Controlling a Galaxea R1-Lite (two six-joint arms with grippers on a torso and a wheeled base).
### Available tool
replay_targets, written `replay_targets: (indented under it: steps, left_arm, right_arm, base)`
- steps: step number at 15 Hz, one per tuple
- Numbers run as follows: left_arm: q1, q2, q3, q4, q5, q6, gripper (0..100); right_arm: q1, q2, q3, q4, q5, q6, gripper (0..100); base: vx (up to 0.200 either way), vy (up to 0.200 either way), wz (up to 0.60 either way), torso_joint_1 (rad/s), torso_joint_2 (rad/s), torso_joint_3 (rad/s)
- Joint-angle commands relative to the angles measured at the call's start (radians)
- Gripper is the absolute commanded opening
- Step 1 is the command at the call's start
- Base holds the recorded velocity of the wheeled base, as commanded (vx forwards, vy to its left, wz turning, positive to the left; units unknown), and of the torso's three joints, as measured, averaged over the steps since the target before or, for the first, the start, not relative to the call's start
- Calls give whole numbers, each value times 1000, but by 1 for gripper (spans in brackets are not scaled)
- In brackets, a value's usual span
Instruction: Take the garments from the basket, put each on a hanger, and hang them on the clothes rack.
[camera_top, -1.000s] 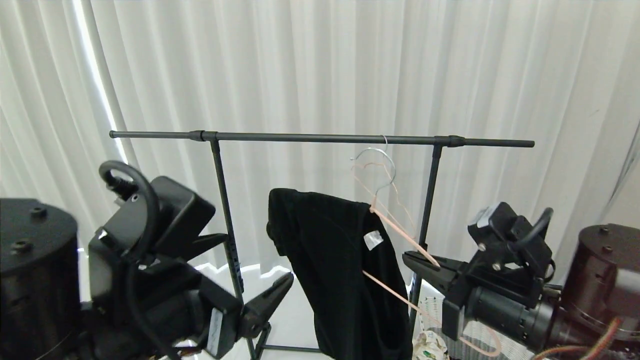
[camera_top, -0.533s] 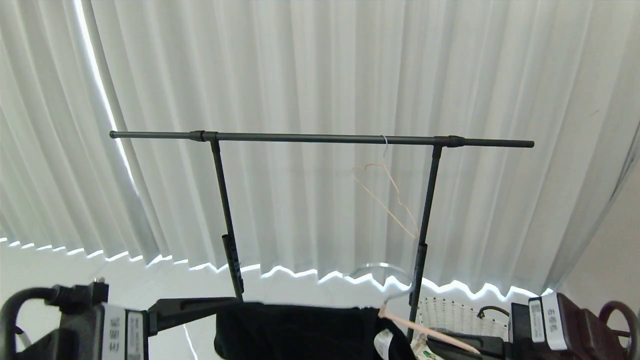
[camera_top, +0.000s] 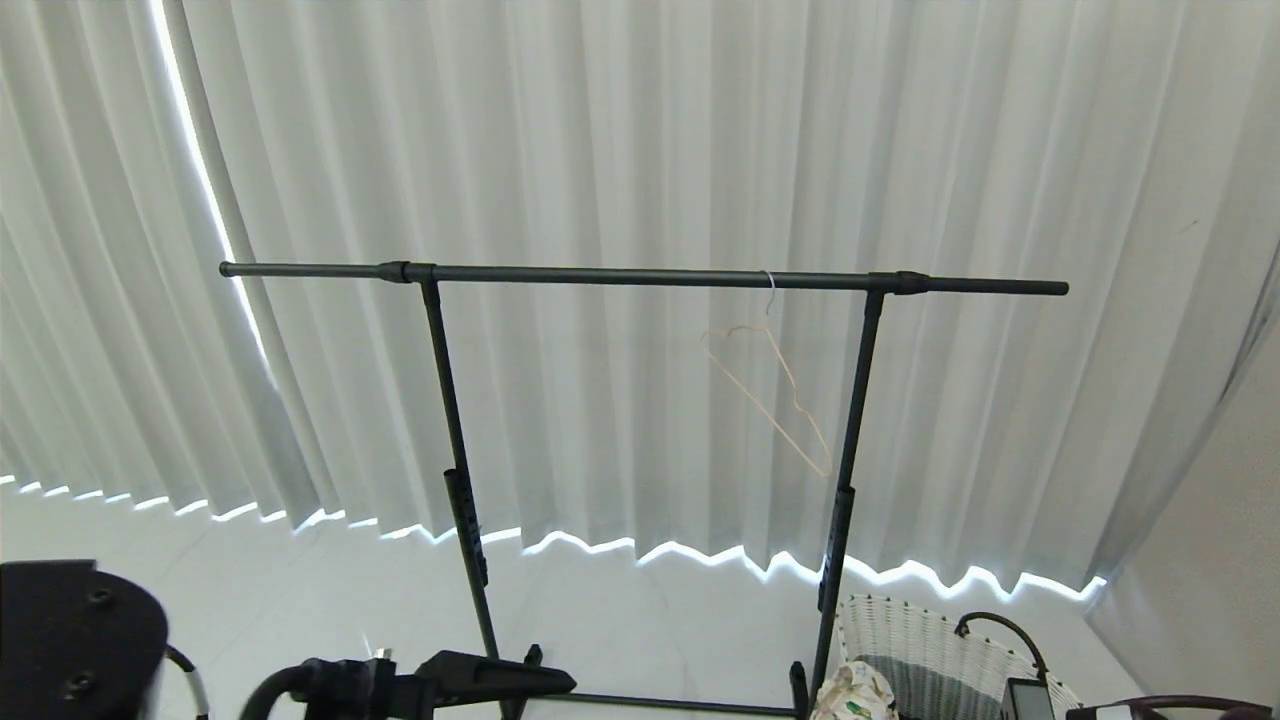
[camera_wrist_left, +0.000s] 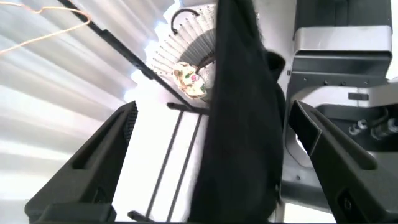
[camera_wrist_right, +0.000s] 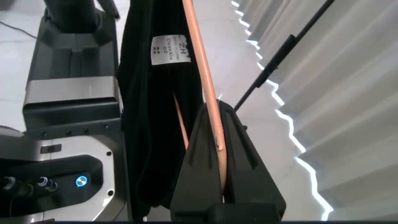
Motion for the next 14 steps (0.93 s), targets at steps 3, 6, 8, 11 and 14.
replay_targets:
  steps: [3,6,8,11,14]
  left_arm:
    - [-4,105,-9,0,-1,-4,100]
    - [5,119,-24,0,-1,-4,0]
    - [5,119,-21,0,-1,-4,0]
    - [7,121,-21,0,-1,-4,0]
    - [7,121,-19,0,-1,-4,0]
  right_arm:
    - [14,-4,-4,0,-1,-2,0]
    - [41,-9,-12,0,-4,-8,0]
    - [43,-10,-17,0,-6,-8,0]
    - [43,-12,-17,0,-15,-8,0]
    - [44,-12,-17,0,-15,-20,0]
  base:
    - [0,0,0,0,0,0]
    - [0,0,0,0,0,0]
    - [0,0,0,0,0,0]
    - [0,0,0,0,0,0]
    - [0,0,0,0,0,0]
